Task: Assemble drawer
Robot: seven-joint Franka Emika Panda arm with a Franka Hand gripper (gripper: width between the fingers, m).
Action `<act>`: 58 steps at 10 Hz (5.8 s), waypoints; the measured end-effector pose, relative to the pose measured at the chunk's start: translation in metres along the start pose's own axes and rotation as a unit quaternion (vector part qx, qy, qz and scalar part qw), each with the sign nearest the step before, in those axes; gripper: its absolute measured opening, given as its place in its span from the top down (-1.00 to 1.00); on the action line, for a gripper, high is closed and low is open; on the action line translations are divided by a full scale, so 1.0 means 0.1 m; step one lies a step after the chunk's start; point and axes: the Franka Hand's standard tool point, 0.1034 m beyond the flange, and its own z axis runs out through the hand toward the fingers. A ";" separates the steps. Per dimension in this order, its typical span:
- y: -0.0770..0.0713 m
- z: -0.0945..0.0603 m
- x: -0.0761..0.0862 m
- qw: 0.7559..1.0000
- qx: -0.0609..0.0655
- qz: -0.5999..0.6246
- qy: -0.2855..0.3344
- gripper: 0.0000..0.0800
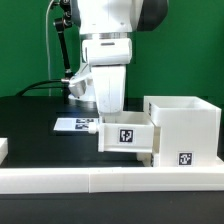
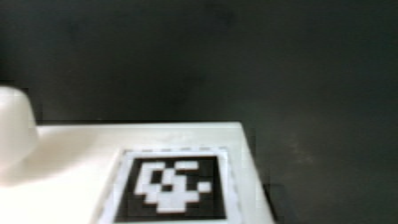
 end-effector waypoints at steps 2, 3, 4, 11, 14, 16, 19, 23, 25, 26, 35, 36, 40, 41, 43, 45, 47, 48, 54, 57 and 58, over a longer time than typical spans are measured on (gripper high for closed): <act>0.00 0.00 0.02 1.000 0.001 -0.002 0.000 0.89; 0.00 0.00 0.02 1.000 0.000 -0.001 0.000 0.89; 0.00 0.00 0.01 1.000 0.000 -0.001 0.000 0.89; -0.01 0.01 0.05 1.000 0.002 -0.003 0.001 0.89; 0.00 0.02 0.02 1.000 -0.008 0.001 0.003 0.89; 0.00 0.02 0.02 1.000 -0.008 0.002 0.003 0.89; 0.00 0.02 0.04 1.000 -0.008 0.003 0.003 0.89; -0.01 0.03 0.14 1.000 -0.007 0.000 0.004 0.89; -0.01 0.04 0.15 1.000 -0.007 0.007 0.004 0.89; -0.01 0.04 0.15 1.000 -0.007 0.009 0.004 0.89; -0.02 0.04 0.11 1.000 -0.002 0.013 0.004 0.89; -0.02 0.04 0.07 1.000 -0.002 0.017 0.004 0.89; -0.02 0.04 0.08 1.000 -0.003 0.010 0.004 0.89; -0.01 0.04 0.09 1.000 -0.007 0.006 0.005 0.89; -0.02 0.05 0.09 1.000 -0.008 0.001 0.005 0.89; -0.01 0.05 0.09 1.000 -0.008 -0.009 0.001 0.89; -0.01 0.05 0.09 1.000 -0.008 -0.008 0.001 0.89; -0.01 0.05 0.09 1.000 -0.008 -0.008 0.001 0.89; -0.01 0.06 0.06 1.000 -0.010 -0.007 0.002 0.89; -0.01 0.06 0.07 1.000 -0.010 -0.020 0.002 0.89; -0.01 0.07 0.07 0.999 -0.012 -0.031 0.002 0.89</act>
Offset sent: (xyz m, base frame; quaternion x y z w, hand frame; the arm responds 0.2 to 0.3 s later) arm 0.0022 0.0031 0.0041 -0.0220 0.0121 -0.0038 0.9997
